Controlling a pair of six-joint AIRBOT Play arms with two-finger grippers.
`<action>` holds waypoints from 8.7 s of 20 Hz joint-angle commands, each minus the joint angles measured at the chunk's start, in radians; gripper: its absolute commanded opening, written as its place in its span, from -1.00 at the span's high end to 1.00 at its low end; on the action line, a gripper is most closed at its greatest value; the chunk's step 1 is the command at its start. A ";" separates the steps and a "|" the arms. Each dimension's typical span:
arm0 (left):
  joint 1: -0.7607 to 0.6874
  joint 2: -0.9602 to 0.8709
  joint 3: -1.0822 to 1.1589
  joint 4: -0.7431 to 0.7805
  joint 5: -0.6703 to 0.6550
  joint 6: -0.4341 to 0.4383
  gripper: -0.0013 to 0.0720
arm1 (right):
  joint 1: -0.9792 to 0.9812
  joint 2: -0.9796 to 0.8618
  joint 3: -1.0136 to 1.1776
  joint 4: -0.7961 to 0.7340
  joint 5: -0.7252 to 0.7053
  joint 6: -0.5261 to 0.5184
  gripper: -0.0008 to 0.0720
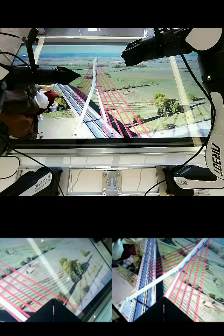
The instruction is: Fold the shirts.
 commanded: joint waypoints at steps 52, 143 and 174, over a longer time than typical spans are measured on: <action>0.615 -0.359 0.008 0.575 0.399 -0.451 0.92 | -0.001 -0.001 0.000 -0.007 -0.226 0.000 -0.19; -0.235 0.076 -0.877 -0.195 0.663 -0.407 0.94 | -0.291 -0.305 -0.814 0.363 -0.348 -0.159 0.93; 0.233 0.162 0.166 -0.045 -0.067 -0.309 0.94 | -0.330 0.274 -0.101 0.228 0.119 -0.026 0.95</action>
